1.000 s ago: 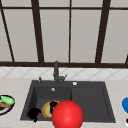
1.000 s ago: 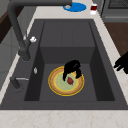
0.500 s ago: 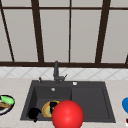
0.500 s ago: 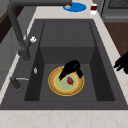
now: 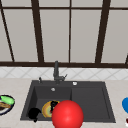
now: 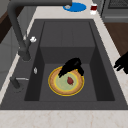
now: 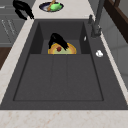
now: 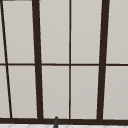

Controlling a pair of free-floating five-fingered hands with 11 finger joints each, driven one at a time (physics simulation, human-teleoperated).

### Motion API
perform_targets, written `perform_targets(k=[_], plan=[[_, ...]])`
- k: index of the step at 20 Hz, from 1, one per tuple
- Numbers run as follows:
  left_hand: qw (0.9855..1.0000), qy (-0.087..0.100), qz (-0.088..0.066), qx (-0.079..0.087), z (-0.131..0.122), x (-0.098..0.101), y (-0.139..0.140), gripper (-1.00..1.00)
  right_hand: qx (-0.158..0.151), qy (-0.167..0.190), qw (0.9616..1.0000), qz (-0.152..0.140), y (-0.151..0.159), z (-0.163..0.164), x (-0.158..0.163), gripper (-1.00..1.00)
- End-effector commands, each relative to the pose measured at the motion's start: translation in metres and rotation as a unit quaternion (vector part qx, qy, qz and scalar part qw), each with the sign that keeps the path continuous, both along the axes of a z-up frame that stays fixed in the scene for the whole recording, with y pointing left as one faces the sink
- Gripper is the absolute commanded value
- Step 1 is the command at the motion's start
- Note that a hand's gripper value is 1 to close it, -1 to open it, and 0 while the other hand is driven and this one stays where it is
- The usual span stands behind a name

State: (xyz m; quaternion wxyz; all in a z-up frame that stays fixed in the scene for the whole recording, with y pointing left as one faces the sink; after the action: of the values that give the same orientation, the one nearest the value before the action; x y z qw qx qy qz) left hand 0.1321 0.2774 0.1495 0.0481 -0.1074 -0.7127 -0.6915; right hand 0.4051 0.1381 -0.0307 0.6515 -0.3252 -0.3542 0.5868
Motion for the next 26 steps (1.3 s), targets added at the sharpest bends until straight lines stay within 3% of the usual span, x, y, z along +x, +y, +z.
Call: perform_targets(k=[1, 10, 15, 26], plan=[[1.0000, 0.000, 0.000, 0.000, 0.000, 0.000, 0.000, 0.00, 0.000, -0.012, 0.9999, 0.000, 0.000, 0.000, -0.005, -1.00], [1.0000, 0.000, 0.000, 0.000, 0.000, 0.000, 0.000, 0.00, -0.002, -0.018, 0.9998, 0.000, -0.012, 0.014, -0.004, -1.00], [1.0000, 0.000, 0.000, 0.000, 0.000, 0.000, 0.000, 0.00, 0.020, -0.014, 0.9997, 0.002, -0.031, 0.030, -0.015, -1.00], [1.0000, 0.000, 0.000, 0.000, 0.000, 0.000, 0.000, 0.00, 0.029, -0.002, 0.9995, 0.012, -0.070, 0.088, -0.019, -1.00]])
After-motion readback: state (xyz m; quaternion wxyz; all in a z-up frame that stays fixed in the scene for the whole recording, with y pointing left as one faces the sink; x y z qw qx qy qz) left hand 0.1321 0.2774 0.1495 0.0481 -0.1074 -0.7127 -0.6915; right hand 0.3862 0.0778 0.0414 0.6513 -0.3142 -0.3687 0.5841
